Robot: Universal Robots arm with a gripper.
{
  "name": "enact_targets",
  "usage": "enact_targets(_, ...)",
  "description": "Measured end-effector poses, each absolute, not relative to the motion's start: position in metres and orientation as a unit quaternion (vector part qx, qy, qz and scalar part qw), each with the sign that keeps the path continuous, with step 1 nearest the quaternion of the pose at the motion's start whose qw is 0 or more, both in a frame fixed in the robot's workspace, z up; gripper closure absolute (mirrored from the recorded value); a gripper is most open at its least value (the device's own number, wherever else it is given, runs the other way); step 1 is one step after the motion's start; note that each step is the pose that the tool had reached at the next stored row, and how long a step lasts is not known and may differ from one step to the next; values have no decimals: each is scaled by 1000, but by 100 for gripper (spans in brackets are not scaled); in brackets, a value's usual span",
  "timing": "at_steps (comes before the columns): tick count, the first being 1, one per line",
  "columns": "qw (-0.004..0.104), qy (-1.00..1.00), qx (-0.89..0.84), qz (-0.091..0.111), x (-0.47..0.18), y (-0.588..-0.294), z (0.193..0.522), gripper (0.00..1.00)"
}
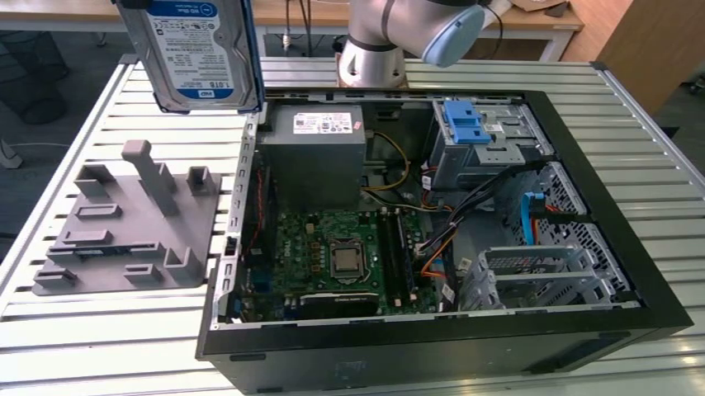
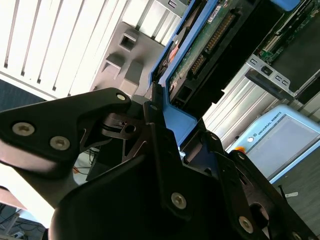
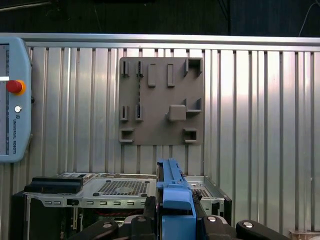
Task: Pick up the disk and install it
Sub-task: 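Pick up the disk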
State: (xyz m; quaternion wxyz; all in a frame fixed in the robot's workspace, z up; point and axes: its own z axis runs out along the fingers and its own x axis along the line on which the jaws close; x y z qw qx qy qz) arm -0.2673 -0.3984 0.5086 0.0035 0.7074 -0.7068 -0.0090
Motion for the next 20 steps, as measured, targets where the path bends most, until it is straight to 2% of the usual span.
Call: enact_targets(20, 3, -707, 707, -9, -255, -399, 509, 64)
